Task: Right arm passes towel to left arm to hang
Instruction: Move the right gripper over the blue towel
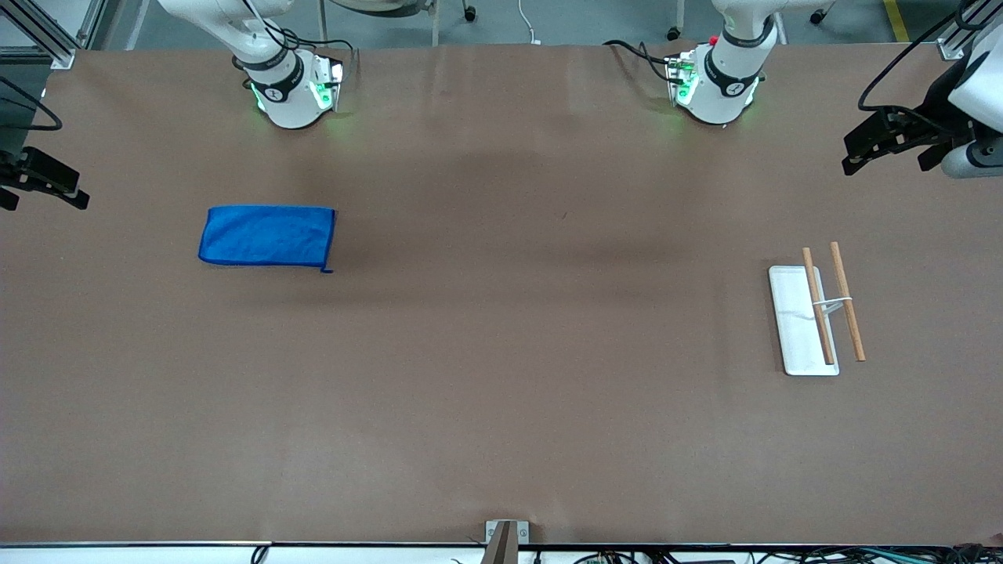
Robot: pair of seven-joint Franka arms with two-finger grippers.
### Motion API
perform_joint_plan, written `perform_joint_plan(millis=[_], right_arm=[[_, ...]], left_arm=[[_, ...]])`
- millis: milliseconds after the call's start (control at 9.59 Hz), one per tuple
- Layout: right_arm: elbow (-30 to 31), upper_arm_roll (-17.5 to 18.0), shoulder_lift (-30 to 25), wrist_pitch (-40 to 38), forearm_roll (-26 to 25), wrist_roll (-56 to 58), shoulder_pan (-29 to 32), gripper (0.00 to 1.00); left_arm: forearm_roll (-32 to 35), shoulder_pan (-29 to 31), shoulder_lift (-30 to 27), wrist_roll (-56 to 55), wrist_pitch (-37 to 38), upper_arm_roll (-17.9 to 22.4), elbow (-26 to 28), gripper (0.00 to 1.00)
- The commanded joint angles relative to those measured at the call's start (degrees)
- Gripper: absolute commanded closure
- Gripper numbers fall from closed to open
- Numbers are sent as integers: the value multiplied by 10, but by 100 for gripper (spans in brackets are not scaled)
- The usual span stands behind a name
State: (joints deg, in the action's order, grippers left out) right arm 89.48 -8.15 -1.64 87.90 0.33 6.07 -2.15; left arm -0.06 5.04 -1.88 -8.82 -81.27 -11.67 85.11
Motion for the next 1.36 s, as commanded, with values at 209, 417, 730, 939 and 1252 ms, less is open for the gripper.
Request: perform_joint_plan(millis=[209,417,730,939,1252], right_arm=[[31,-2,1,34,1,8,5,2],[96,-5,0,87,1,14,12,2],[242,-5,0,221,0,15,23,2],[342,-5,0,319,0,15,21,2],[476,-4,2,457,0,15,11,5]], left_arm=[[-5,-12,17,2,2,-3,6,0],[-3,-15,17,1,1,-3,6,0],[-1,-16,21,3,-1,-3,5,0],[-1,-22,28,-2,-12,-3,5,0],[-1,-18,28,0,-13,-2,5,0]])
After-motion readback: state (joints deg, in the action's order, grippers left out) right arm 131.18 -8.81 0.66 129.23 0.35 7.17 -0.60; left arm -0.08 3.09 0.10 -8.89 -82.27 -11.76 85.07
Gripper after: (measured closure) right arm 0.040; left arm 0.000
